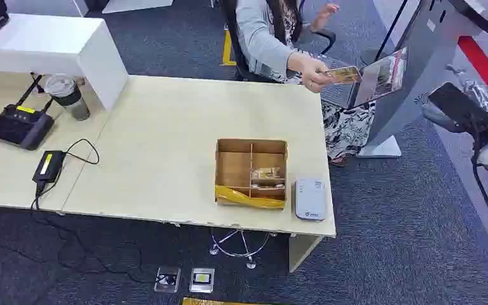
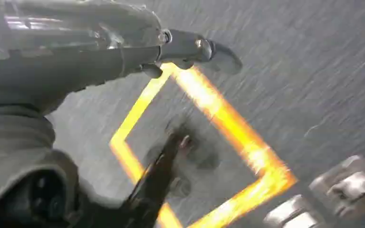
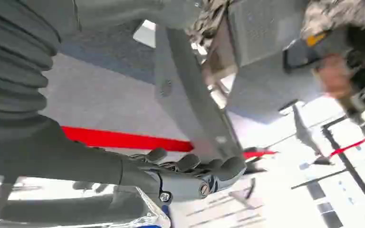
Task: Pass the card to the sensor for recognition and then transmit it.
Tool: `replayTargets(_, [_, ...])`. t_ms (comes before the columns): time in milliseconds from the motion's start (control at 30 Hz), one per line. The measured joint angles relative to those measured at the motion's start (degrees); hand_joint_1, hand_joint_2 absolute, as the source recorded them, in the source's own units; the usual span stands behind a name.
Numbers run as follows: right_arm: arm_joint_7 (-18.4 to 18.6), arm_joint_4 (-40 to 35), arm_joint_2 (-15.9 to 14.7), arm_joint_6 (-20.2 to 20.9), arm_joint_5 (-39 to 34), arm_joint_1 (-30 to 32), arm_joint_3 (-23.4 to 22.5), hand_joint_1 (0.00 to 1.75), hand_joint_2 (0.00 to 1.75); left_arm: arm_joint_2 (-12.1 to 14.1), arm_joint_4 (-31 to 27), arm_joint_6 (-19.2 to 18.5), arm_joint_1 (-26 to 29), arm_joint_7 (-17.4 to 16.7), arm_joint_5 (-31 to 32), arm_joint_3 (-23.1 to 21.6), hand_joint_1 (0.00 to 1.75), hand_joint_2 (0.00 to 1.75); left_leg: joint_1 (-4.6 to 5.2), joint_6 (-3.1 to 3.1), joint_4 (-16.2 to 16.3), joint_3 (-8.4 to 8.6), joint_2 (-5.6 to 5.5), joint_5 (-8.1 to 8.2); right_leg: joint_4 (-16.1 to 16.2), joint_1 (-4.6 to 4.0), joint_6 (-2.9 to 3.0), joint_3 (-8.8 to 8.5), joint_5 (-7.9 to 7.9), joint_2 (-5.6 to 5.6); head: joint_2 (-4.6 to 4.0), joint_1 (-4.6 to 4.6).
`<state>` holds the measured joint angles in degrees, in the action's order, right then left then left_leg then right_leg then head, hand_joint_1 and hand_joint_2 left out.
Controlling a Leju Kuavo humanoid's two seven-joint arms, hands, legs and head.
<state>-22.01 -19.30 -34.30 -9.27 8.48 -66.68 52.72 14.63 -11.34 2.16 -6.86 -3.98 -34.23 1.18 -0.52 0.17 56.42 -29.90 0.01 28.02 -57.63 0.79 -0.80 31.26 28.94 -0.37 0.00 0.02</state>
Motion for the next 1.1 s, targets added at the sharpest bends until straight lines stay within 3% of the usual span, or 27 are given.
replayTargets(100, [0.3, 0.0, 2.3, 0.0, 1.8, -0.1, 0.7, 0.0, 1.75, -1.7, 0.1, 0.5, 0.4, -0.1, 0.3, -0.6, 0.0, 0.0, -0.06, 0.0, 0.1, -0.11, -0.09, 0.0, 0.0, -0.06, 0.0, 0.02, 0.0, -0.11, 0.0, 0.04])
replayTargets(633, [0.0, 0.0, 10.2, 0.9, 4.4, 0.5, 2.0, 0.0, 1.75, -4.1, 0.3, 1.5, 0.7, -0.8, -0.2, -1.0, 0.0, 0.0, -0.06, 0.0, 0.1, -0.18, -0.09, 0.0, 0.0, -0.06, 0.0, 0.14, 0.0, -0.08, 0.0, 0.0])
replayTargets(1067, [-1.0, 0.0, 13.0, 2.0, 5.7, 0.5, 1.0, 0.0, 1.75, -4.6, 0.6, 2.6, 1.0, -0.7, -0.6, -2.2, 0.0, 0.0, -0.05, 0.0, 0.1, -0.24, -0.11, 0.0, 0.0, -0.06, 0.0, 0.18, 0.0, -0.1, 0.0, 0.0])
replayTargets(1100, [-1.0, 0.0, 13.3, 2.0, 5.8, 0.5, 0.9, 0.26, 1.75, -4.7, 0.7, 2.7, 0.9, -0.7, -0.6, -2.3, 0.0, 0.0, -0.05, 0.0, 0.1, -0.23, -0.1, 0.0, 0.0, -0.06, 0.0, 0.19, -0.01, -0.1, 0.0, 0.0])
